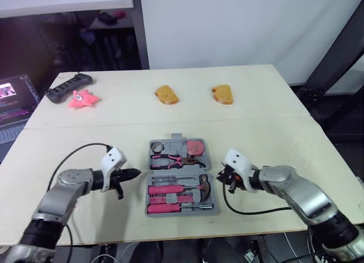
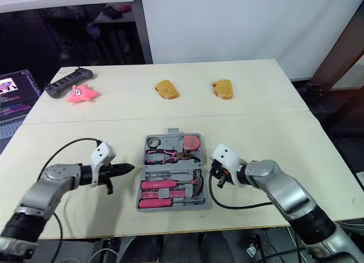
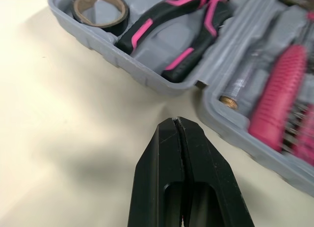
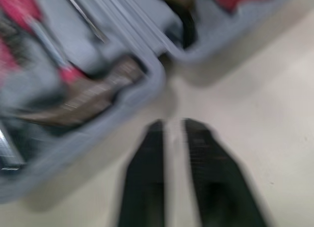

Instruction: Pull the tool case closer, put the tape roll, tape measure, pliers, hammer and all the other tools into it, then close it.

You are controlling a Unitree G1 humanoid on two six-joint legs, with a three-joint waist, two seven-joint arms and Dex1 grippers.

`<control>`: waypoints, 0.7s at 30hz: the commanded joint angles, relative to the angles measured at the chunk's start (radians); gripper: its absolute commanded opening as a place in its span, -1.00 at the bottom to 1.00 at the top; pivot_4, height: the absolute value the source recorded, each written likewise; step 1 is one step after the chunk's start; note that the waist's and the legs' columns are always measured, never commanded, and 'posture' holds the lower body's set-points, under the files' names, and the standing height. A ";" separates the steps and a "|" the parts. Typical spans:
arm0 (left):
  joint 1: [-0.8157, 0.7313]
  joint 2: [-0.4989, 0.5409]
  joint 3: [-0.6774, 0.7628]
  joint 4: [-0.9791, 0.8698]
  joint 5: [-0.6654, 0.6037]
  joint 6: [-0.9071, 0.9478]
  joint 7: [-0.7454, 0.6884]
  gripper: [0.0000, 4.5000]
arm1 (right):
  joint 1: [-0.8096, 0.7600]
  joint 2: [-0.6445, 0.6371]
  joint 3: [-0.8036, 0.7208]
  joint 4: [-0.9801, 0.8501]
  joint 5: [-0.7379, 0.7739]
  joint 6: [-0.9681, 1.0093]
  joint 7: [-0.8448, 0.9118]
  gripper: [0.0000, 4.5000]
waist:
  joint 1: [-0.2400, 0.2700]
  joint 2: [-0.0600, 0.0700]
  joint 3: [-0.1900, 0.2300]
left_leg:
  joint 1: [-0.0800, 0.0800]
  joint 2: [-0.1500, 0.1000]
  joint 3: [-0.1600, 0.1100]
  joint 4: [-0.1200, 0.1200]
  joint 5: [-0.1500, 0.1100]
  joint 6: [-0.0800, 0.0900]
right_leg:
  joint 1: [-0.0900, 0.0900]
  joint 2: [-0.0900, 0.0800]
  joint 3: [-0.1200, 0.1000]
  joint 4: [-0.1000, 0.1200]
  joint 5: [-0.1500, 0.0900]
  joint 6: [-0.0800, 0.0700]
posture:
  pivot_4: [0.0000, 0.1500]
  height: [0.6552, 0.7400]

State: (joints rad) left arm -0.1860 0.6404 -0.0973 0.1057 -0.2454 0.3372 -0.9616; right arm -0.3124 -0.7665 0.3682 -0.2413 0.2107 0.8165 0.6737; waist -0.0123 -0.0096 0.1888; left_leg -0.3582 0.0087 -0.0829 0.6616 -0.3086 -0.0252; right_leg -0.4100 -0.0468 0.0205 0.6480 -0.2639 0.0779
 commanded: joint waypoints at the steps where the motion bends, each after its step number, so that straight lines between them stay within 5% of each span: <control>1: -0.024 -0.030 -0.044 0.036 0.051 -0.058 0.005 -1.00 | -0.042 0.015 0.040 0.045 -0.047 -0.026 0.036 -0.99 | 0.000 0.000 0.000 | 0.000 0.000 0.000 0.000 0.000 0.000 | 0.000 0.000 0.000 0.000 0.000 0.000 | 1.00 1.00; 10: -0.061 -0.126 -0.144 0.120 0.165 -0.155 0.016 -1.00 | -0.131 0.141 0.145 0.031 -0.113 -0.019 0.090 -0.99 | 0.003 0.002 -0.002 | 0.002 0.000 -0.001 0.000 0.000 -0.001 | 0.002 0.000 -0.001 0.001 0.000 0.000 | 1.00 1.00; 21: 0.134 -0.004 -0.112 -0.058 0.150 -0.122 -0.050 -1.00 | -0.052 0.149 0.205 -0.221 -0.103 0.122 0.122 -0.99 | -0.015 0.004 -0.004 | 0.004 0.001 -0.001 -0.007 0.000 0.001 | -0.001 0.000 0.000 0.001 0.000 -0.001 | 1.00 1.00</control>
State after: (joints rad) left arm -0.1041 0.6391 -0.1566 0.0668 -0.0882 0.1883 -0.9710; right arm -0.3667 -0.6497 0.5231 -0.3474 0.0590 0.9519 0.7568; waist -0.0271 -0.0053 0.1849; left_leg -0.3541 0.0094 -0.0838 0.6524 -0.3089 -0.0246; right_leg -0.4116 -0.0466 0.0205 0.6488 -0.2638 0.0770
